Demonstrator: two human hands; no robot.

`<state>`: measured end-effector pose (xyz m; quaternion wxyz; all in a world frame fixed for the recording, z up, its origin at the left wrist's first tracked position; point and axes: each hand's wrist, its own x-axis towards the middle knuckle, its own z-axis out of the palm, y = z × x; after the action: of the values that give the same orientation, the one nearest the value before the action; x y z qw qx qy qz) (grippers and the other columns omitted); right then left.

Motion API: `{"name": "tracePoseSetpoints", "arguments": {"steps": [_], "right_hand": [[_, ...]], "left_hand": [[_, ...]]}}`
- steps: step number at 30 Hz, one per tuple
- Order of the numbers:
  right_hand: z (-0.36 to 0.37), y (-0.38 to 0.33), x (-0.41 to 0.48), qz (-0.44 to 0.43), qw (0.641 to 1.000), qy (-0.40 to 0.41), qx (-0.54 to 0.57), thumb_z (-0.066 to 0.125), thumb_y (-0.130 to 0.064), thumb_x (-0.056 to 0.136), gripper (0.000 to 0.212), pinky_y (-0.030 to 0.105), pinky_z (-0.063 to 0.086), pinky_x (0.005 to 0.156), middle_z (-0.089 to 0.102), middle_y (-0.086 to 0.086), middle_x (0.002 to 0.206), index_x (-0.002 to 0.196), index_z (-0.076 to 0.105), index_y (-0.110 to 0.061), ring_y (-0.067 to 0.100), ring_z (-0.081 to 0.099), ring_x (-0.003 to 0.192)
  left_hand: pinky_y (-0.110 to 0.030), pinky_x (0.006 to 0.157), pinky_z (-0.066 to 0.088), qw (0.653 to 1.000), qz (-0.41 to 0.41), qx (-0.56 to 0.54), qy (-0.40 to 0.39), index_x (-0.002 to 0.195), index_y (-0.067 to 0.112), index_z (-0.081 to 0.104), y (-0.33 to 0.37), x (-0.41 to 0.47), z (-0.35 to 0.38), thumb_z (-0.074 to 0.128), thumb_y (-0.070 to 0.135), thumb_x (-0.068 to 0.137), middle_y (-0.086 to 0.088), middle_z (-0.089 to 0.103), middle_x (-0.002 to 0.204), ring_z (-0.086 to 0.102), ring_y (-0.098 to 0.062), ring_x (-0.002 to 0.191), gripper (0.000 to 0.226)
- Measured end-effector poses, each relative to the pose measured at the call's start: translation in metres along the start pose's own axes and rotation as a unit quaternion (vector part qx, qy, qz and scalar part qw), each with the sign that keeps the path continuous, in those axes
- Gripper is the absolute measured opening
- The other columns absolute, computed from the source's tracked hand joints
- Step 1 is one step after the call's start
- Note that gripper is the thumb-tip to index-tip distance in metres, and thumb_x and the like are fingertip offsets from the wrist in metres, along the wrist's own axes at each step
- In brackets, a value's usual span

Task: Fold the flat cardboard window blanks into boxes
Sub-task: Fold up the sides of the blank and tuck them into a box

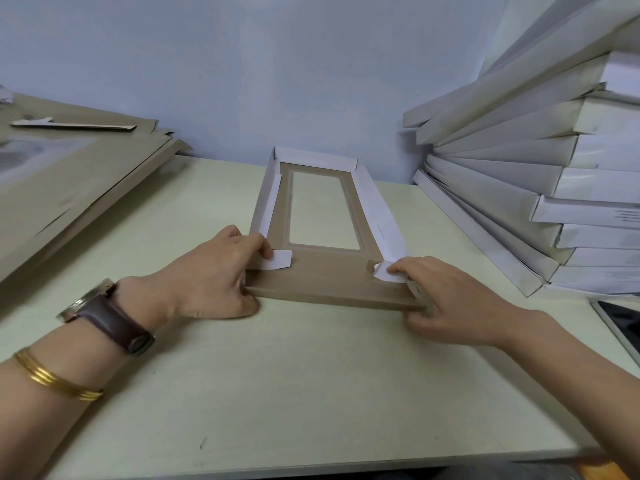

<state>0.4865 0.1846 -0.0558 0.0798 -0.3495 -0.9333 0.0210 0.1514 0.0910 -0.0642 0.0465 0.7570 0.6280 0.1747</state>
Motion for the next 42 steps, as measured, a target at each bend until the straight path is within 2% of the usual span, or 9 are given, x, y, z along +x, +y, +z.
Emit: {"name": "tracePoseSetpoints", "arguments": {"steps": [5,9,13,16,22,27,31,37,42], "right_hand": [[0.008,0.006,0.003,0.008,0.999,0.031,0.012,0.058,-0.014,0.079,0.049,0.024,0.04,0.084,0.054,-0.016,0.122,0.127,0.05,-0.024,0.01,0.049,0.107],[0.009,0.007,0.005,0.001,0.997,0.06,0.048,0.051,-0.025,0.095,0.018,0.027,0.044,0.078,0.059,-0.024,0.106,0.112,0.056,-0.031,0.008,0.05,0.095],[0.006,0.009,0.012,0.021,0.995,0.066,0.072,0.049,-0.031,0.096,0.004,0.024,0.039,0.069,0.055,-0.019,0.088,0.097,0.052,-0.034,0.004,0.047,0.09],[0.002,0.011,0.02,0.051,0.991,0.07,0.102,0.051,-0.024,0.096,0.008,0.028,0.038,0.064,0.056,-0.007,0.084,0.093,0.046,-0.029,0.006,0.049,0.079],[0.005,0.009,0.029,0.084,0.982,0.101,0.138,0.053,-0.02,0.096,0.021,0.029,0.034,0.054,0.047,-0.003,0.058,0.107,0.038,-0.03,0.01,0.045,0.055],[0.012,0.006,0.031,0.102,0.977,0.136,0.131,0.053,-0.019,0.095,0.039,0.029,0.027,0.053,0.042,0.0,0.058,0.105,0.022,-0.041,0.021,0.044,0.057],[0.016,0.004,0.03,0.094,0.978,0.163,0.094,0.052,-0.016,0.095,0.036,0.022,0.021,0.054,0.037,-0.011,0.06,0.094,0.021,-0.035,0.014,0.04,0.058],[0.013,0.0,0.027,0.051,0.984,0.162,0.055,0.049,-0.011,0.095,0.024,0.02,0.024,0.06,0.045,-0.011,0.067,0.086,0.036,-0.028,0.015,0.043,0.069],[0.014,-0.002,0.024,0.057,0.985,0.159,0.039,0.046,-0.012,0.097,0.011,0.017,0.024,0.063,0.048,-0.011,0.07,0.093,0.048,-0.022,0.019,0.042,0.072]], "left_hand": [[-0.013,0.068,0.036,0.998,0.024,-0.026,0.044,0.111,0.026,0.05,-0.009,0.004,0.007,0.061,0.019,0.08,0.018,0.054,0.089,0.035,-0.008,0.093,0.034],[-0.024,0.073,0.041,0.995,0.024,-0.081,0.048,0.096,0.032,0.054,-0.01,0.006,0.007,0.06,0.027,0.09,0.012,0.061,0.087,0.041,-0.009,0.092,0.01],[-0.02,0.068,0.036,0.995,0.011,-0.091,0.05,0.089,0.033,0.05,-0.009,0.01,0.005,0.055,0.014,0.093,0.004,0.058,0.084,0.043,-0.015,0.09,0.02],[-0.017,0.065,0.033,0.994,0.003,-0.093,0.053,0.086,0.034,0.046,-0.007,0.012,0.003,0.05,0.004,0.091,0.002,0.054,0.08,0.043,-0.012,0.084,0.03],[-0.02,0.059,0.035,0.983,-0.027,-0.161,0.085,0.103,0.021,0.038,-0.007,0.016,0.008,0.046,0.018,0.099,-0.005,0.055,0.077,0.049,-0.017,0.072,0.009],[-0.03,0.061,0.038,0.978,-0.014,-0.163,0.128,0.104,0.034,0.02,-0.006,0.018,0.015,0.042,0.016,0.1,-0.006,0.045,0.068,0.047,-0.026,0.065,0.028],[-0.031,0.056,0.034,0.977,-0.011,-0.148,0.153,0.095,0.038,0.018,-0.006,0.02,0.02,0.044,0.015,0.099,0.001,0.039,0.067,0.042,-0.02,0.061,0.035],[-0.029,0.055,0.027,0.978,0.005,-0.128,0.164,0.09,0.036,0.023,-0.008,0.019,0.02,0.044,0.015,0.099,0.004,0.037,0.066,0.036,-0.011,0.066,0.031],[-0.029,0.054,0.026,0.977,0.008,-0.133,0.167,0.091,0.036,0.021,-0.007,0.019,0.022,0.034,0.014,0.101,0.007,0.037,0.067,0.035,-0.012,0.064,0.027]]}}
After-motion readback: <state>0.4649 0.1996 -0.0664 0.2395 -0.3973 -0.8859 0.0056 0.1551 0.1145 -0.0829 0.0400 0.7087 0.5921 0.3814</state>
